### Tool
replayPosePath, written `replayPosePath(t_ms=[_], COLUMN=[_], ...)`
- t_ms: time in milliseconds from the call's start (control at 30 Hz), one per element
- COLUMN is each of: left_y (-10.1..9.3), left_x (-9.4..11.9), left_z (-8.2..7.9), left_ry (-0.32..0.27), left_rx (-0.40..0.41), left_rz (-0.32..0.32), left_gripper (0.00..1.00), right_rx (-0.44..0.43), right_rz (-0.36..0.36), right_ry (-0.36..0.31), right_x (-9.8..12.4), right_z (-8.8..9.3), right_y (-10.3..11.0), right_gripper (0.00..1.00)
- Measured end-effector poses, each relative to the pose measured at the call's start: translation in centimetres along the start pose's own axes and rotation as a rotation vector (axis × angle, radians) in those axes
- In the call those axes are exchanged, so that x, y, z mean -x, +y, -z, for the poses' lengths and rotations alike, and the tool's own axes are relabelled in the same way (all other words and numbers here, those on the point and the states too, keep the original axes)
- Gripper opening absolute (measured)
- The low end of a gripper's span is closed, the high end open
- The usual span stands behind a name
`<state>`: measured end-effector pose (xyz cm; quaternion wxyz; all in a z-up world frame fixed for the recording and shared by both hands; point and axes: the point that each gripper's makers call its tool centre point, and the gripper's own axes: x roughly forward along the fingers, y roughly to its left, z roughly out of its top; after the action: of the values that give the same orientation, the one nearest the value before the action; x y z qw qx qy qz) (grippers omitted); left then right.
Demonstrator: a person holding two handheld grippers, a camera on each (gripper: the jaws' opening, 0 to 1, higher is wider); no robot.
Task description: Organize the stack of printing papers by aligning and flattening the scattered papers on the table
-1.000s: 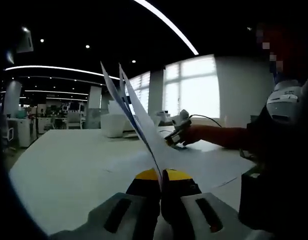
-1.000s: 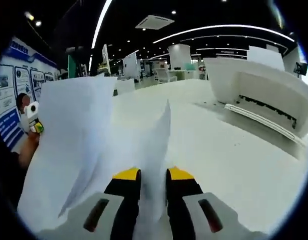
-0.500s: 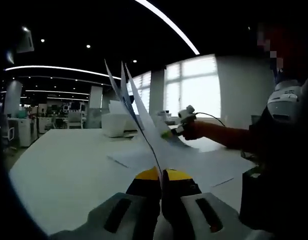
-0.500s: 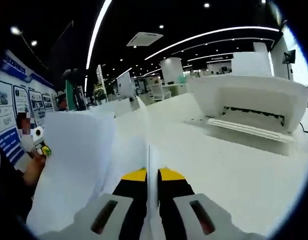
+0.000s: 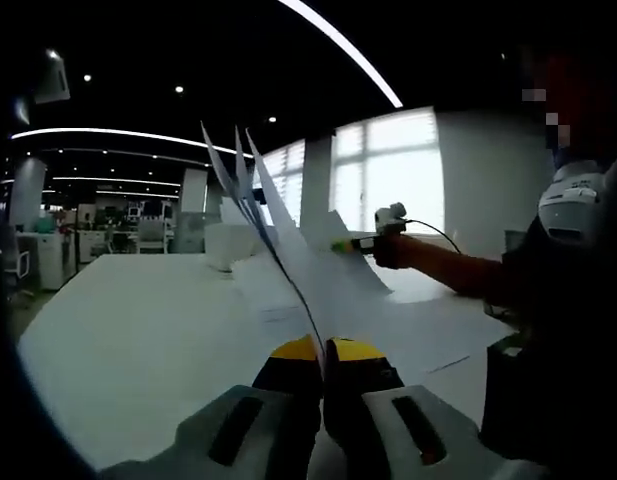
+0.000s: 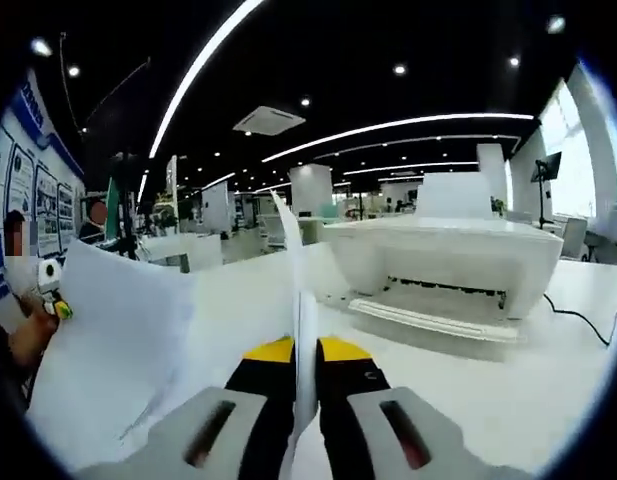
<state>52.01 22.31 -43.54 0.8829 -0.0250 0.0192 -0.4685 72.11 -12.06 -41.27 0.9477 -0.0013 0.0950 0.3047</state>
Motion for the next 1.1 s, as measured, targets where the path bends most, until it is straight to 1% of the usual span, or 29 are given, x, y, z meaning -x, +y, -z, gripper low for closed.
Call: replayPosePath(t_ms=[67,133,267,333,433,533,600,667,767,833,900,933,967,1100], left_y=[0.0,0.1,0.1,0.1,0.1,0.1,0.1,0.1,0.1,0.0,0.1,0.1,0.1,0.4], left_x=[0.0,0.1,0.1,0.1,0.1,0.1,0.1,0.1,0.0,0.0,0.0,0.0,0.0,-0.1], left_z=[0.0,0.0,0.0,0.0,0.1,0.1,0.1,0.2,0.2,0.2,0.2,0.3,0.3,0.4], left_ry=[0.002,0.002,0.003,0.005,0.007,0.01,0.011,0.013,0.014,0.015,0.017,0.018,0.019,0.027], left_rx=[0.0,0.0,0.001,0.001,0.001,0.002,0.001,0.001,0.001,0.001,0.003,0.006,0.011,0.028], left_rz=[0.0,0.0,0.001,0.002,0.003,0.001,0.001,0.0,-0.001,-0.002,-0.002,-0.002,-0.002,-0.009], left_gripper=[0.07,0.07,0.07,0.07,0.07,0.07,0.07,0.07,0.07,0.07,0.07,0.07,0.07,0.07], right_rx=[0.034,0.096,0.097,0.158,0.194,0.261,0.287,0.28,0.27,0.262,0.249,0.244,0.244,0.278], right_rz=[0.014,0.042,0.045,0.075,0.087,0.112,0.119,0.111,0.112,0.118,0.11,0.106,0.096,0.095], right_ry=[0.014,0.033,0.026,0.018,0.019,0.016,0.021,0.015,-0.008,-0.036,-0.095,-0.113,-0.139,-0.205], right_x=[-0.1,-0.1,0.3,0.6,0.9,1.0,1.1,1.2,1.5,1.8,2.3,2.5,3.0,4.4], right_z=[0.3,0.6,0.3,-0.2,-0.5,-0.8,-0.8,-1.0,-1.5,-2.2,-3.6,-4.0,-4.9,-7.3], right_y=[-0.1,-0.7,-0.7,-1.2,-1.0,-1.1,-1.1,-1.0,-1.0,-1.1,-0.7,-0.5,-0.1,0.8], right_gripper=[0.04,0.05,0.05,0.05,0.06,0.08,0.07,0.04,0.04,0.04,0.04,0.03,0.03,0.03])
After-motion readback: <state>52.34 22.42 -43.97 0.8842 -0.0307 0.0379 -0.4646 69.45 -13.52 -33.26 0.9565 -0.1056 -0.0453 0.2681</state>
